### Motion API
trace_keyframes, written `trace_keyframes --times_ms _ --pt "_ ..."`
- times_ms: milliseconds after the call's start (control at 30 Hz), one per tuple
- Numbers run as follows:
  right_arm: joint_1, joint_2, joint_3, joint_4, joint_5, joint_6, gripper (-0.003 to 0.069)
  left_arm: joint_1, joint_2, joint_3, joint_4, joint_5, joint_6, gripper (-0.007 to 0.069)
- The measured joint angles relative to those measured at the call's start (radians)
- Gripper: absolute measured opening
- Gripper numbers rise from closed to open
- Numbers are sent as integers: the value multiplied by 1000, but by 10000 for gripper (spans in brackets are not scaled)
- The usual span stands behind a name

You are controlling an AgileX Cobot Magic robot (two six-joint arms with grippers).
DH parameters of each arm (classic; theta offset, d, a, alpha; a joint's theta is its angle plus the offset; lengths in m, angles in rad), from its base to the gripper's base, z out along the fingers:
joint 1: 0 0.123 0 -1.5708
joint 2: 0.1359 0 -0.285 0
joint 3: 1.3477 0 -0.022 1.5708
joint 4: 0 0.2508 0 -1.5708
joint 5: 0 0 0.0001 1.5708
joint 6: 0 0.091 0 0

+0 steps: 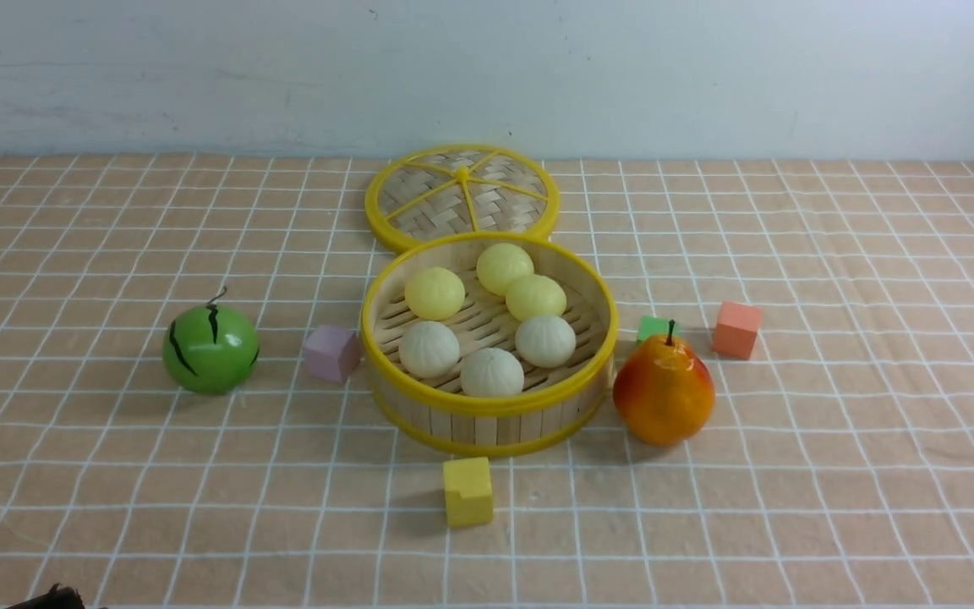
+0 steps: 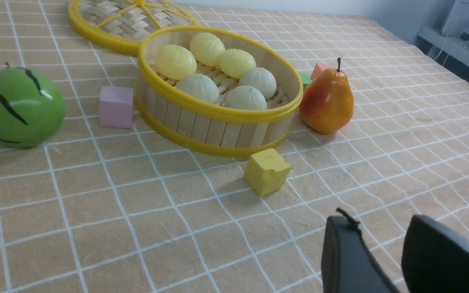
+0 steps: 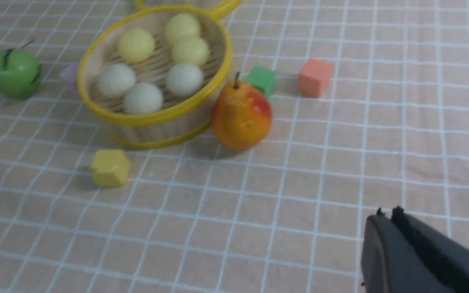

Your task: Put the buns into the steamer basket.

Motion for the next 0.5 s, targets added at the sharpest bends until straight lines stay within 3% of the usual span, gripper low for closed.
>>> trace_keyframes --times_ms 67,267,400,500 --pt "-44 -104 207 -13 -208 0 14 0 0 0 0 0 0 213" --pt "-130 -318 636 -40 -546 0 -16 0 0 0 0 0 0 214" --pt "-150 -432 778 -78 -634 0 -20 0 0 0 0 0 0 214" --pt "-153 -494 801 -82 -585 11 -20 0 1 0 0 0 0 214"
